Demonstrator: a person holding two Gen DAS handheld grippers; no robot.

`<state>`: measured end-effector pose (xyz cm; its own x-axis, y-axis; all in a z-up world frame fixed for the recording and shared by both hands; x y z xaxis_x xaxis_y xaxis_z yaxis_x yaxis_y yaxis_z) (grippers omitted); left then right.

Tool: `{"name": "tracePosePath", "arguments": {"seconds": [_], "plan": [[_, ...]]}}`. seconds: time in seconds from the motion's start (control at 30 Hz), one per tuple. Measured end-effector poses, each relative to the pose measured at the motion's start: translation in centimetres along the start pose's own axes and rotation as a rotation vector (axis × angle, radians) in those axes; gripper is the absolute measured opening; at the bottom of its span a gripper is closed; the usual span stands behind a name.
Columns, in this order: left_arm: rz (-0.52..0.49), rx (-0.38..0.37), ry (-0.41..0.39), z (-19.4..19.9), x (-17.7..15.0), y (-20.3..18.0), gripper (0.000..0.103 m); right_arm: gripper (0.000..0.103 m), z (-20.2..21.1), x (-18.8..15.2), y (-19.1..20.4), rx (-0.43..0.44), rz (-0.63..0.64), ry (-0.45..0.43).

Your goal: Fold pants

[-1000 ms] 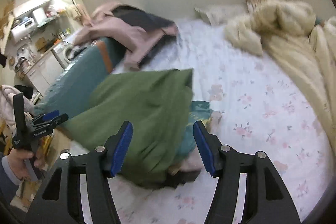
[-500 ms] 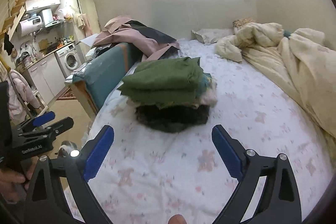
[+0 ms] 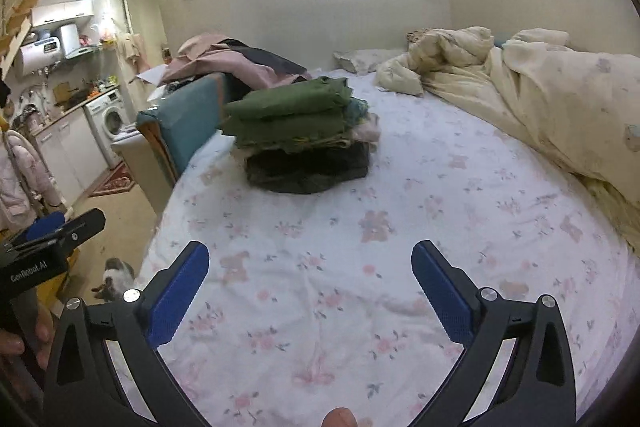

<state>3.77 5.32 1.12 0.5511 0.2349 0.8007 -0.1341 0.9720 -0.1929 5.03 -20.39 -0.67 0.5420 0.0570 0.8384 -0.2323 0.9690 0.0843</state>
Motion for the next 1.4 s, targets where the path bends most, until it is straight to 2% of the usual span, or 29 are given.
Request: {"name": "tracePosePath", "arguments": {"seconds": [0.07, 0.13, 0.2, 0.3, 0.67, 0.97, 1.4], "plan": [[-0.033, -0.011, 0.024, -0.2, -0.6, -0.9, 0.103, 0.103, 0.2, 0.0, 0.0, 0.003, -0.002, -0.01], [-0.106, 0.014, -0.004, 0.2, -1.0, -2.0, 0.103, 0.103, 0.1, -0.3, 0.1, -0.016, 0.019, -0.012], [-0.127, 0.01, -0.035, 0.6, -0.9, -2.7, 0.103, 0.103, -0.3, -0.6, 0.1, -0.016, 0.024, 0.004], [-0.13, 0.016, -0.057, 0.9, -0.7, -3.0, 0.103, 0.103, -0.4, -0.7, 0.2, -0.018, 0.023, 0.006], [-0.126, 0.008, -0.041, 0.9, -0.9, -2.8, 0.103, 0.103, 0.4, -0.5, 0.7, -0.042, 0.061, -0.033], [-0.155, 0.012, -0.073, 1.4, -1.0, -3.3, 0.103, 0.103, 0.7, -0.3, 0.6, -0.054, 0.056, -0.052], [-0.146, 0.014, -0.067, 1.4, -0.9, -3.1, 0.103, 0.103, 0.6, -0.3, 0.5, -0.057, 0.059, -0.047]]}}
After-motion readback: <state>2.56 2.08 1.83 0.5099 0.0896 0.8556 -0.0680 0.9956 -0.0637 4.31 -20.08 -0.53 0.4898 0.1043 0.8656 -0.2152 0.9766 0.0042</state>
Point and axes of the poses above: each gripper's, at about its wrist camera, not at the fingertips, and z roughly against the way its jaws point, y to its left, x to its top, the point moved 1 cm from there along -z, roughly the way its jaws point, and after that the axes turned 4 degrees about z, right-handed, at the moved point
